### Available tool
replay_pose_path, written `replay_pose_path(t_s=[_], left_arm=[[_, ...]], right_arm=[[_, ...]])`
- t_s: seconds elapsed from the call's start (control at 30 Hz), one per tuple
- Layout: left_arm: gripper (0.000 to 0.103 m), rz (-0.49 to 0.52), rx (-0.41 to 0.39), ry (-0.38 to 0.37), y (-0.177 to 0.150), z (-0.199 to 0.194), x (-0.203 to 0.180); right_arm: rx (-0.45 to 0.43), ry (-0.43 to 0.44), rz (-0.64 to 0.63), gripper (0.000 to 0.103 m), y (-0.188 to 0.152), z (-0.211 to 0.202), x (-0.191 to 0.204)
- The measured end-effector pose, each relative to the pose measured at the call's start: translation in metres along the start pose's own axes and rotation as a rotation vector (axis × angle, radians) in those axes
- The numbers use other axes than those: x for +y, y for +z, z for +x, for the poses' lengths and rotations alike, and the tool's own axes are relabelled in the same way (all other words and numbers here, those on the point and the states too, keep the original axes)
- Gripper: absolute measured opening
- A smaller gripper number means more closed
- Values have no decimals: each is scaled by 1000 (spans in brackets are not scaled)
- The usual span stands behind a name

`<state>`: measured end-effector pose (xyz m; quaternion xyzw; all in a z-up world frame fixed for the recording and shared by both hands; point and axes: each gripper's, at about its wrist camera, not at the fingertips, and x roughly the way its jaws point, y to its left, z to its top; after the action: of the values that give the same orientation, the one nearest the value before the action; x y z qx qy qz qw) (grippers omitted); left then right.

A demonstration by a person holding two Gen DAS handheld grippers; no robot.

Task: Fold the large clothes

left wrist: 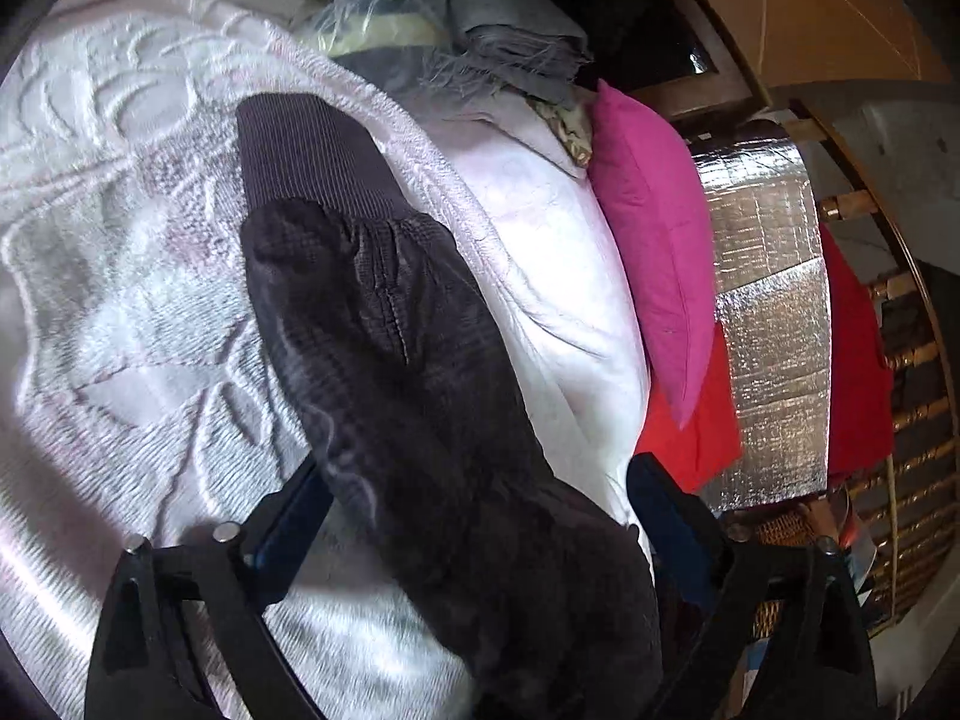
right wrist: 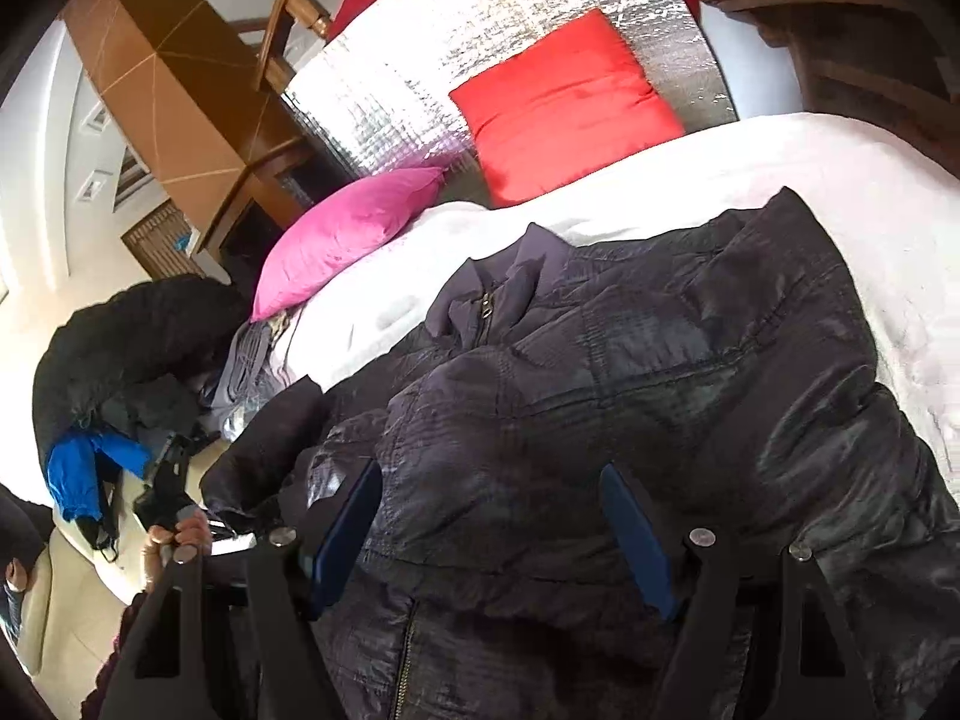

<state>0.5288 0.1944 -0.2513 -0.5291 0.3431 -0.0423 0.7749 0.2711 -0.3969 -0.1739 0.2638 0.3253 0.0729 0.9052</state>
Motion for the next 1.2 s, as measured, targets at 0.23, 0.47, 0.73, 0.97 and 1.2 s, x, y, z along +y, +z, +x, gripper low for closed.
replay_pose_path(t_s=[0.23, 0.47, 0.73, 0.97, 1.2], left_arm=[[19, 109, -41, 78, -4, 8, -21], [12, 515, -18, 23, -68, -11, -139], [11, 966, 230, -60, -238, 0, -235], [14, 1148, 565, 10, -368, 56, -218], [68, 884, 703, 0, -341, 32, -188]], right_arm=[[-18, -57, -7, 54, 4, -2, -10], [-112, -109, 38, 51, 14, -34, -31], [-187, -114, 116, 51, 22, -78, -56], [-207, -106, 141, 51, 24, -95, -62], [-151, -40, 152, 59, 27, -93, -58]])
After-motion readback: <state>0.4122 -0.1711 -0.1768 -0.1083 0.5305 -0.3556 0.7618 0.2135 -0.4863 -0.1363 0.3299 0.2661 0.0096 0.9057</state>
